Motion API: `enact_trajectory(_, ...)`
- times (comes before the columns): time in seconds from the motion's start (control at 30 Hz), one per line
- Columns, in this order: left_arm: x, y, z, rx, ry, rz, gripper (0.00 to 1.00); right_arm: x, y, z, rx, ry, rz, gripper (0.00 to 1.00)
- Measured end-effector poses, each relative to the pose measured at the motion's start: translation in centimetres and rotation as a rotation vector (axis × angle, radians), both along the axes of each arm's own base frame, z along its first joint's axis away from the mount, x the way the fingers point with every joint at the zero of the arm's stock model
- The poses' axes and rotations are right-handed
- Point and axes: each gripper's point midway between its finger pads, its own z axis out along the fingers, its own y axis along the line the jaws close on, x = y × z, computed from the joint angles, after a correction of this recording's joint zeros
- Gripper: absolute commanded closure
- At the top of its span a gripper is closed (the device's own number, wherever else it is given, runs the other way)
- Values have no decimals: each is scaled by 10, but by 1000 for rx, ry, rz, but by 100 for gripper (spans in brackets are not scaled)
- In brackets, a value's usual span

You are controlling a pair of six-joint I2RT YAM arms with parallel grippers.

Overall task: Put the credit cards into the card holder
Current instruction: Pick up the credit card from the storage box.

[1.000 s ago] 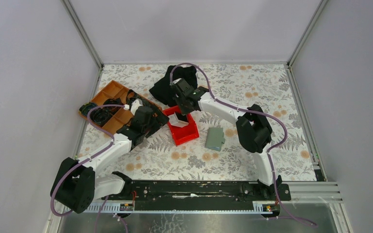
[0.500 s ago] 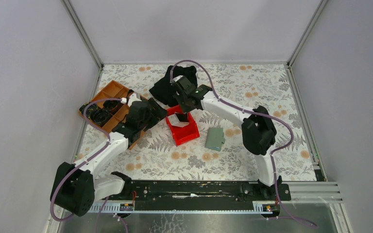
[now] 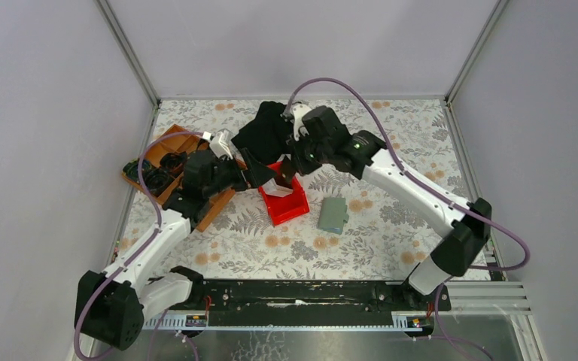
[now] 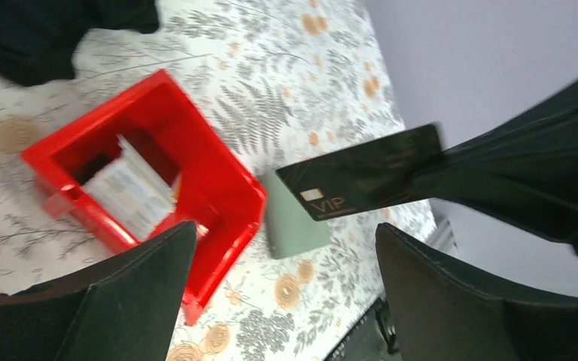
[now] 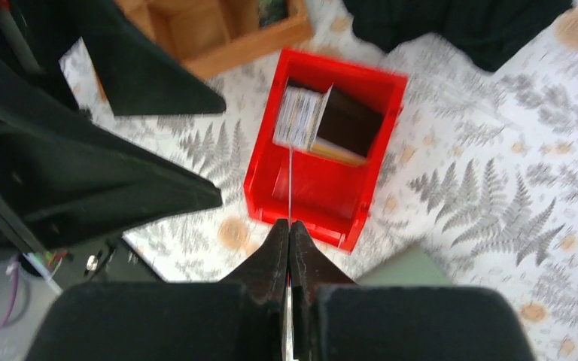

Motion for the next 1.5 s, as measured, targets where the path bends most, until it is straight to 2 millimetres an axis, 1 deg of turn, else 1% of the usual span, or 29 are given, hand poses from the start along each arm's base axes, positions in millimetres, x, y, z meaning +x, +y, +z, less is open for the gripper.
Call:
enact_trajectory(0.1,-12,-9,15,-40,-42,-86,7,-25,-9,-8,12,66,44,100)
enact_trajectory(0.17,-20,-15,24,-67,-63,-140,9,-40,-14,-17,18,120,68,100)
enact_trajectory(0.3,-35,-23,36,-113,-87,-233,15,-69,-24,-32,46,226,108,100)
enact_trajectory(0.37,-42,-27,37,-129,-83,-276,19,-82,-26,-34,74,277,129,100)
enact_trajectory(0.5,-58,-31,32,-151,-54,-355,29,-104,-25,-28,133,346,180,100)
enact_trajectory(0.6,-70,-32,26,-170,-29,-395,35,-114,-23,-23,173,379,209,100)
enact_trajectory(0.7,-82,-33,23,-188,-10,-431,38,-123,-22,-19,207,412,233,100)
enact_trajectory(0.97,-101,-34,20,-224,22,-502,39,-132,-17,-21,264,481,255,100)
enact_trajectory(1.2,-113,-35,20,-255,53,-548,41,-131,-10,-11,328,499,284,100)
enact_trajectory(1.3,-116,-36,21,-266,61,-567,43,-130,-5,-11,351,516,300,100)
enact_trajectory(1.4,-118,-36,23,-273,62,-581,51,-128,0,-17,358,549,309,100)
enact_trajectory(1.5,-119,-37,22,-279,74,-593,62,-128,4,-24,361,583,316,100)
